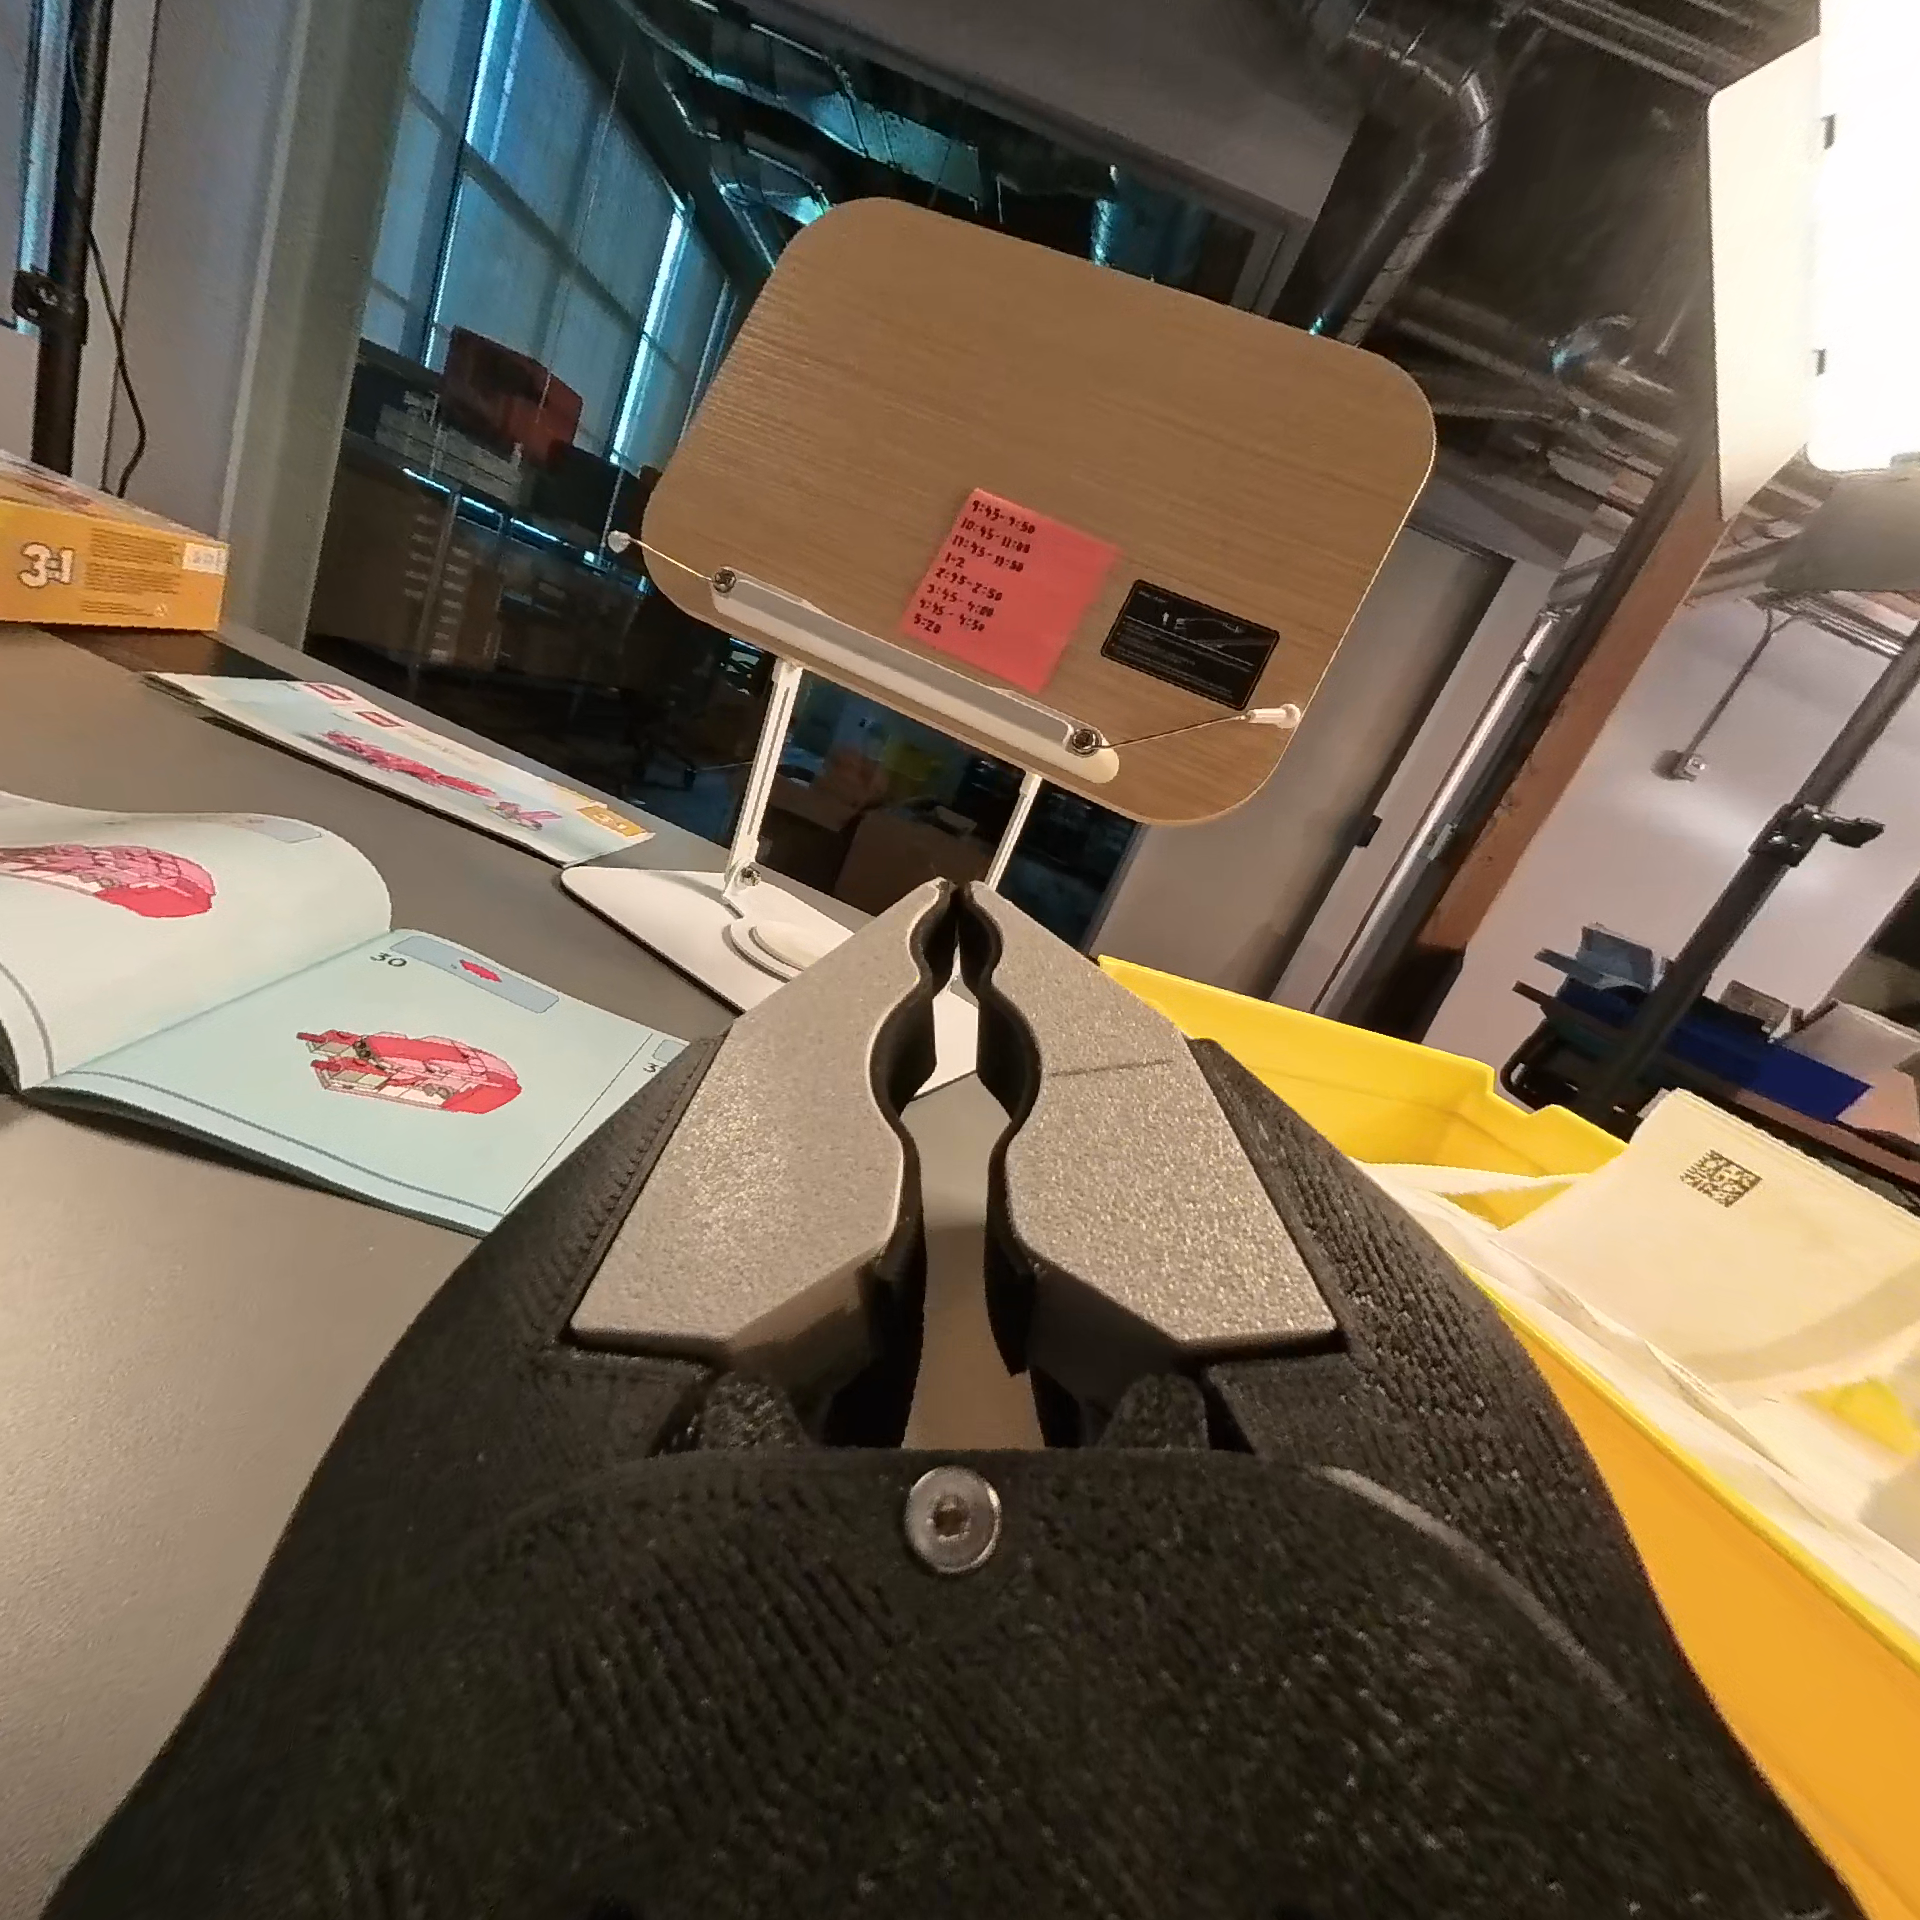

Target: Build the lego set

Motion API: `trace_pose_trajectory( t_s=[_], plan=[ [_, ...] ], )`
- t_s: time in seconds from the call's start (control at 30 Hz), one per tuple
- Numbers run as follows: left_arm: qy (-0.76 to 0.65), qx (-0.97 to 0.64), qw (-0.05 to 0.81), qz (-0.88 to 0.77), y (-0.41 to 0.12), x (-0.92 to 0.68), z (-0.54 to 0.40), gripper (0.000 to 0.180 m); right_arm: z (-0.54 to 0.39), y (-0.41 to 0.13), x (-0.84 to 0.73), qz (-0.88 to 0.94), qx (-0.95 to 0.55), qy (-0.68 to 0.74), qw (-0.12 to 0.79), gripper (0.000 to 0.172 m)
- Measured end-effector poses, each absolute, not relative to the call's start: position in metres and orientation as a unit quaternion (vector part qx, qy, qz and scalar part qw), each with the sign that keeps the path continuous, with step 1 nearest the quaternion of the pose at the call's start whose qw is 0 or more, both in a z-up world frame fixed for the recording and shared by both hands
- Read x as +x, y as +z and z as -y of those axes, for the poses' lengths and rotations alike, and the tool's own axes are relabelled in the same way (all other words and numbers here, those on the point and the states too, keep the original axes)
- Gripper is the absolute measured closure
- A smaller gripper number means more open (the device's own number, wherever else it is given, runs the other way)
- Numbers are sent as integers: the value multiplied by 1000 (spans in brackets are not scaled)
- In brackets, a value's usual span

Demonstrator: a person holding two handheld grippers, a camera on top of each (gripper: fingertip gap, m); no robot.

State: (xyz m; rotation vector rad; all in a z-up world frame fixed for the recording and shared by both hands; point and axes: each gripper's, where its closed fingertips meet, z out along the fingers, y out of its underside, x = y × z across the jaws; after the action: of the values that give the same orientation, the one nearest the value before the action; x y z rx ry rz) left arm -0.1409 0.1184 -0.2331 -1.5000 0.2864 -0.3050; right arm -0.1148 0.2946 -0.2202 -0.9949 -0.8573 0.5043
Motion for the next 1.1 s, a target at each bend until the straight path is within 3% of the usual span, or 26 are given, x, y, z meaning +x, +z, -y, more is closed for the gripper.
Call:
trace_pose_trajectory(
  t_s=[1.1],
  plan=[
    [-129,-687,698,-155,-240,-133,-119,132,-295,-222,-117,396,-461,238,758,172]
  ],
)
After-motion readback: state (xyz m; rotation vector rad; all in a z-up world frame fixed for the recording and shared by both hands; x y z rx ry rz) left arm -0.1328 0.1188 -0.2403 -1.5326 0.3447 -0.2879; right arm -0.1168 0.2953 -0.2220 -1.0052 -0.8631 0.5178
